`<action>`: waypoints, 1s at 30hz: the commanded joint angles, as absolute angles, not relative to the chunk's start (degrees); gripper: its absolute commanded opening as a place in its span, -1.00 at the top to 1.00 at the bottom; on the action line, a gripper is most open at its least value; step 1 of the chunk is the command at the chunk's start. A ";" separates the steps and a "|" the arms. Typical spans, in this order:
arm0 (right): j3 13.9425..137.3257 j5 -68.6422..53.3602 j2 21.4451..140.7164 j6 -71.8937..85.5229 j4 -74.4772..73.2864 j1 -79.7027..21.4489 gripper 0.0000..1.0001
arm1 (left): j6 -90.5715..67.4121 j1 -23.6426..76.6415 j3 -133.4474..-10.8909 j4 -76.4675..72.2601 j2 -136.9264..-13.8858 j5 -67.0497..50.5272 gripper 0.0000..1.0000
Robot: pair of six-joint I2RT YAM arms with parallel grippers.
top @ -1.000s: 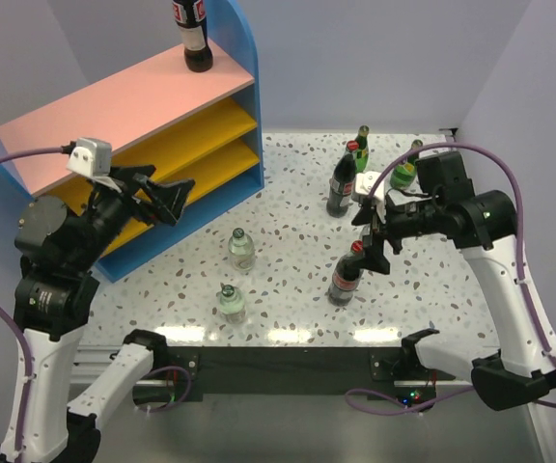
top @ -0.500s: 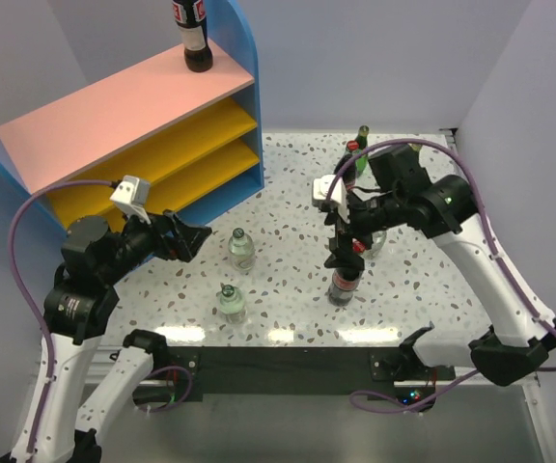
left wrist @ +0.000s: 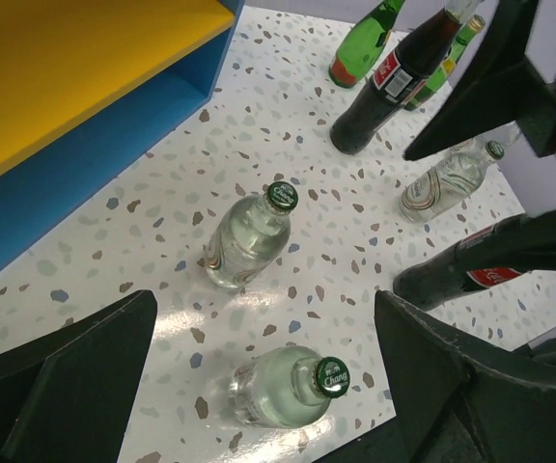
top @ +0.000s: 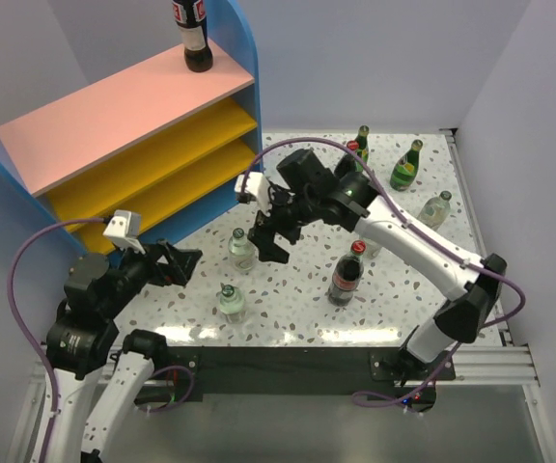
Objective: Place and organize the beverage onto the shelf
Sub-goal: Pick up the drink from the center of the board.
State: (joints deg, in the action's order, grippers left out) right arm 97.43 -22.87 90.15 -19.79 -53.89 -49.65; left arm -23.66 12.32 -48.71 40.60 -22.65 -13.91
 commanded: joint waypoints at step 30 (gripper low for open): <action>103.45 -7.47 110.21 -4.04 -35.68 -54.49 -0.33 | -27.33 11.95 -46.50 43.15 -15.82 -7.21 -1.00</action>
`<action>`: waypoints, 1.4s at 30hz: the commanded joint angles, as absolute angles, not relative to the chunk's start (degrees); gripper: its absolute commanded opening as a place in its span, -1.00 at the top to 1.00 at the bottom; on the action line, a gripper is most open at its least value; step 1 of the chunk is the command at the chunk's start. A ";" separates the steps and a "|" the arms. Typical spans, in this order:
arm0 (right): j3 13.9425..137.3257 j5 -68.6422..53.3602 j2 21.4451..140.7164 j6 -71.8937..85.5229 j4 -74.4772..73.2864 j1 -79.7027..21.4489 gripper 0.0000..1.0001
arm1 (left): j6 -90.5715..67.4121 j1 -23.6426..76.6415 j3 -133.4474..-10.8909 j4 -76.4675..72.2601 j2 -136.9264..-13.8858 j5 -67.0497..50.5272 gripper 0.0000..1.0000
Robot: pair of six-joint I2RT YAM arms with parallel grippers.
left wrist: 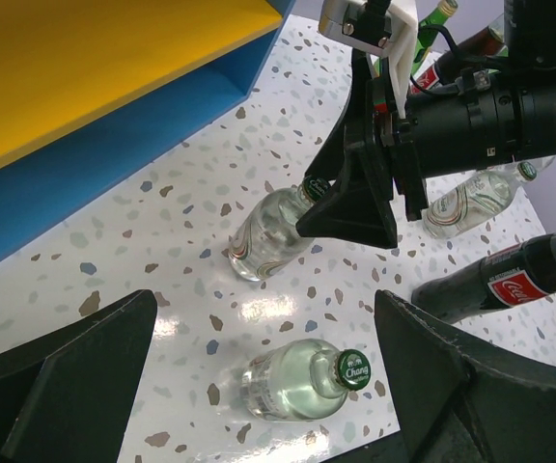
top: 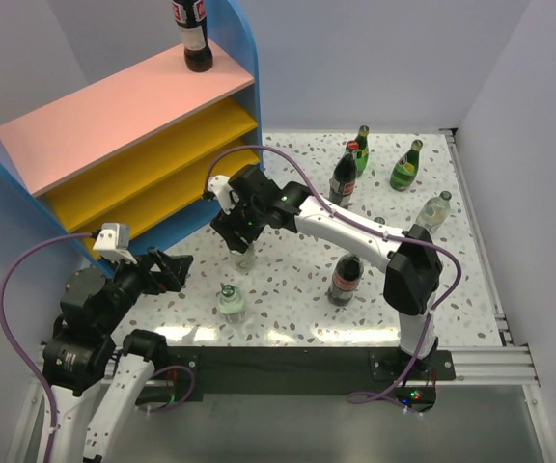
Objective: Place and organize the beverage onto the shelf
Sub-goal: Pick up the drink from the center of the board.
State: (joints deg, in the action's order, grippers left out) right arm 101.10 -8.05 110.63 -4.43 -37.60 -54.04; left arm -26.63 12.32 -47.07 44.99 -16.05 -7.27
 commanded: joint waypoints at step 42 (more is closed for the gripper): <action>106.53 -19.94 100.99 -13.10 -43.33 -46.41 1.00 | -23.38 11.87 -38.67 20.93 -24.07 -23.63 -1.00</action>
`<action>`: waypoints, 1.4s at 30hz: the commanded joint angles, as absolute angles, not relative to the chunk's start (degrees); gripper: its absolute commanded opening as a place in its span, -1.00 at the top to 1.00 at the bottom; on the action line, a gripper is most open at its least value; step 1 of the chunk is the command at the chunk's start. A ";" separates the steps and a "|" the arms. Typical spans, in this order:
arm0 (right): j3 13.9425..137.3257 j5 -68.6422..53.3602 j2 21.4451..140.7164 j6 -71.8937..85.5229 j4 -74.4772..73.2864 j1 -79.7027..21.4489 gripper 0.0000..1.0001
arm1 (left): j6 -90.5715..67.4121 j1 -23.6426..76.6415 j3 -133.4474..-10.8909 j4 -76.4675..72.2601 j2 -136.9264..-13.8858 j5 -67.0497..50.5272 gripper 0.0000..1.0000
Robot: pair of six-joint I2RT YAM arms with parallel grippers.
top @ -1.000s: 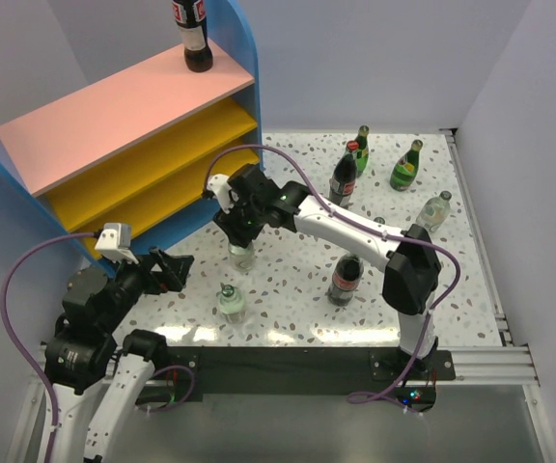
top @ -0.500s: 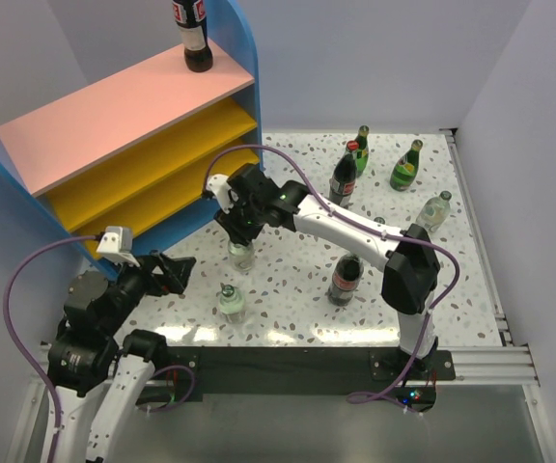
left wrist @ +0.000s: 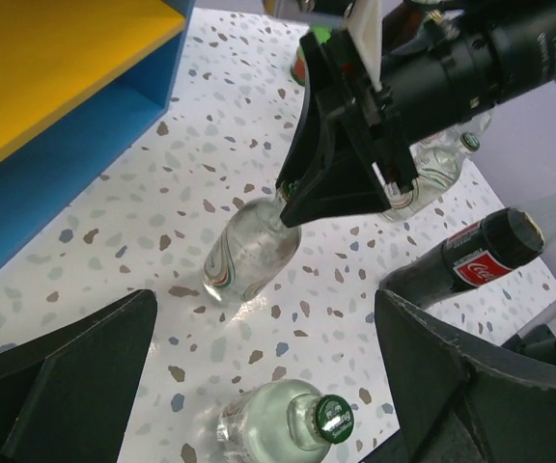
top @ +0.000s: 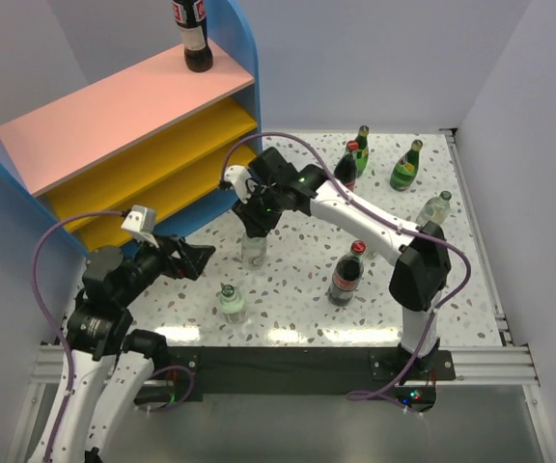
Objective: Place and organize the beverage onto the shelf
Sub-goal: Pick up the drink from the center of the board.
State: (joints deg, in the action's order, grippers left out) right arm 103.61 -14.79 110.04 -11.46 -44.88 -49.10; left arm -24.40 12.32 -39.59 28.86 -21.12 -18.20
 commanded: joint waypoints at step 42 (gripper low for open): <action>98.26 -37.53 87.80 -1.58 -43.07 -30.15 1.00 | -9.32 43.06 -53.08 -8.09 -76.28 -7.65 -1.00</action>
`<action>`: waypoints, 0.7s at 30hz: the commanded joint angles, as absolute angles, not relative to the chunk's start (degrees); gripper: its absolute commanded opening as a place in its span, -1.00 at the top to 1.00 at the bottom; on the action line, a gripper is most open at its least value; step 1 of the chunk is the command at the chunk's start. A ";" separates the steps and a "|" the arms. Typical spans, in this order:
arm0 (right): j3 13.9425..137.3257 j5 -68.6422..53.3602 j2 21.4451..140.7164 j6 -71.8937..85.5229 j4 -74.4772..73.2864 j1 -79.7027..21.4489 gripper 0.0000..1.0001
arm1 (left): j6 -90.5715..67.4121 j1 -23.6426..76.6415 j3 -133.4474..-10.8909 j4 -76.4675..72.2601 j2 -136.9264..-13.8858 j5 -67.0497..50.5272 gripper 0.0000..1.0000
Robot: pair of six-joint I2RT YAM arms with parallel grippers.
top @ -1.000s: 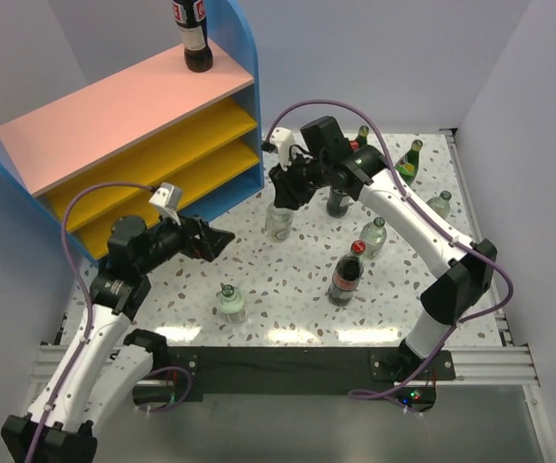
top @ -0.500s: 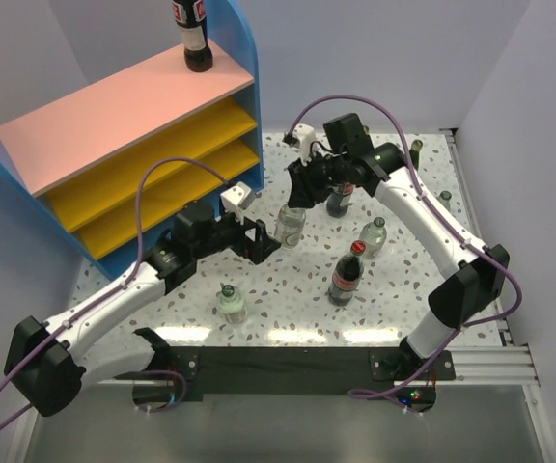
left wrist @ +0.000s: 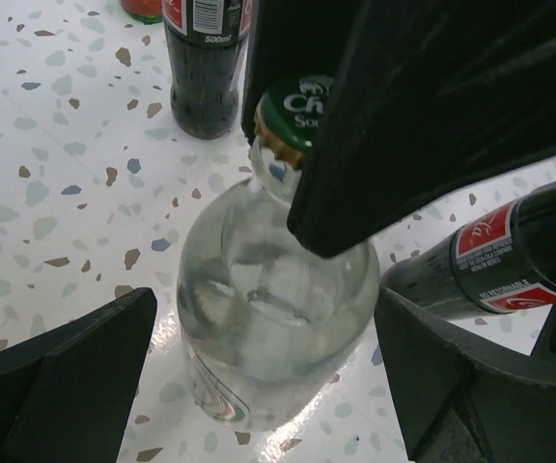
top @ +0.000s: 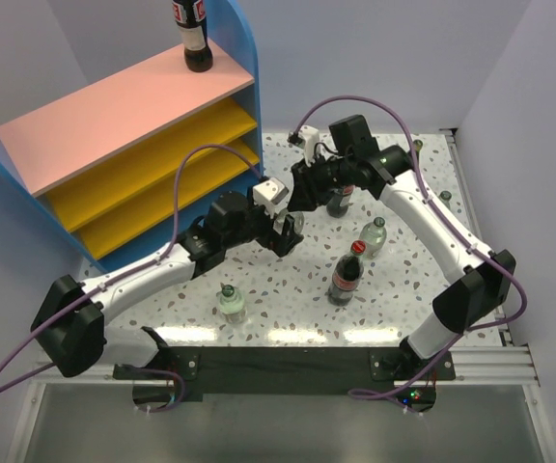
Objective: Place and organize the beverage onto the shelf
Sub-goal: Pick up the drink from the center of the board.
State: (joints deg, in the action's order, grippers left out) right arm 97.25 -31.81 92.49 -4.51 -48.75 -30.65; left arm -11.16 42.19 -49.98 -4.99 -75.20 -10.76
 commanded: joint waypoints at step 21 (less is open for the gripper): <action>96.51 -40.78 86.40 1.32 -42.01 -29.09 1.00 | -8.35 45.61 -53.79 -8.79 -78.49 -3.69 -0.96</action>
State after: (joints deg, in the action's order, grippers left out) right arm 95.98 -34.44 91.00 -2.46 -48.34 -29.43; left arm -9.78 45.08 -51.66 -5.96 -78.02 -4.99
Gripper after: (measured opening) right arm 0.359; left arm 0.989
